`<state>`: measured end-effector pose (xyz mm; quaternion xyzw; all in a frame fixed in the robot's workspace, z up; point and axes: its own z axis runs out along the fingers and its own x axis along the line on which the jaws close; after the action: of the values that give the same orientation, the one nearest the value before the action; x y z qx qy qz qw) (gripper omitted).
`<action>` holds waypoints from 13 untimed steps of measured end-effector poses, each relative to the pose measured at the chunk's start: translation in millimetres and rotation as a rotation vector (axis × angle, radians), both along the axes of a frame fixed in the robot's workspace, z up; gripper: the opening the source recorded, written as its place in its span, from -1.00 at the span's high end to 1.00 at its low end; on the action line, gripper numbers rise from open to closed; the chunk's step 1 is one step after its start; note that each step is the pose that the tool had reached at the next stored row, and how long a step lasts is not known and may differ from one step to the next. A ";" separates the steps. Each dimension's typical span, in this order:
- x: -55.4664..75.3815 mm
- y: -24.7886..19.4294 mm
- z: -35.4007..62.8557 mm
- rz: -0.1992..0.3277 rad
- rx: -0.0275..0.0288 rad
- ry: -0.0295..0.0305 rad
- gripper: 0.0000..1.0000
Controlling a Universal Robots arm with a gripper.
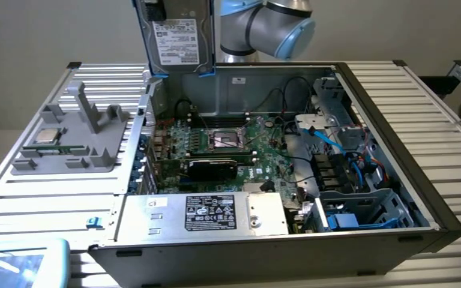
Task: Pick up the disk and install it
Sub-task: 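Pick up the disk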
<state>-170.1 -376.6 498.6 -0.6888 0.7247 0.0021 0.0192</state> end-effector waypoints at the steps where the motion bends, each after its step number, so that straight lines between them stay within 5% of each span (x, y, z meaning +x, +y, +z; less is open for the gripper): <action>1: 2.1 -2.0 0.0 0.000 -0.0003 0.0001 0.25; 7: 25.0 -8.0 0.0 0.000 -0.0055 0.0001 0.25; 13: 50.4 -10.5 0.0 0.000 -0.0204 0.0001 0.25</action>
<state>-119.7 -387.1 498.6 -0.6889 0.7247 -0.0052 0.0122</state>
